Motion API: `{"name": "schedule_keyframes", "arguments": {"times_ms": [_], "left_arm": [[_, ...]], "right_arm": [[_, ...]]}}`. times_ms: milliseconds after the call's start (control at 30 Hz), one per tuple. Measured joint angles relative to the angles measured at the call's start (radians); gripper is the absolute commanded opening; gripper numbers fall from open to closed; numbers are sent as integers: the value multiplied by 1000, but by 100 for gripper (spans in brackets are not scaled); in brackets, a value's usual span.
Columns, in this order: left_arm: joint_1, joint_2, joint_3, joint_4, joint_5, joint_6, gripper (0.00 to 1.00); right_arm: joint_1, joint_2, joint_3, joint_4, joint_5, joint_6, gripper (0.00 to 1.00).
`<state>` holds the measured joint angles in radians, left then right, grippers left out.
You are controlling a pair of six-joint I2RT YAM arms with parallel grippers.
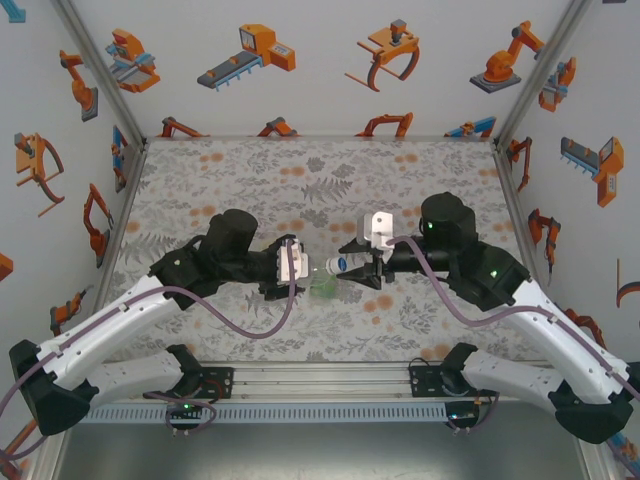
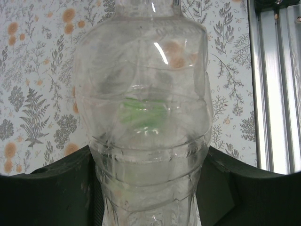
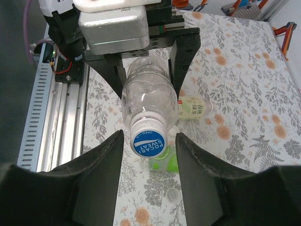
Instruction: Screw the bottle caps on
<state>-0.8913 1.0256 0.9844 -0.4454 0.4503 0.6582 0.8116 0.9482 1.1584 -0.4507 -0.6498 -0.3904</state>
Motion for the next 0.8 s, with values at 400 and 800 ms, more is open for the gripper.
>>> {"name": "schedule_keyframes", "arguments": {"times_ms": [400, 800], "left_arm": [[0, 0, 0, 0, 0, 0, 0], [1, -11, 0, -7, 5, -1, 0]], "right_arm": [[3, 8, 0, 0, 11, 1, 42], [11, 9, 0, -1, 8, -6, 4]]}}
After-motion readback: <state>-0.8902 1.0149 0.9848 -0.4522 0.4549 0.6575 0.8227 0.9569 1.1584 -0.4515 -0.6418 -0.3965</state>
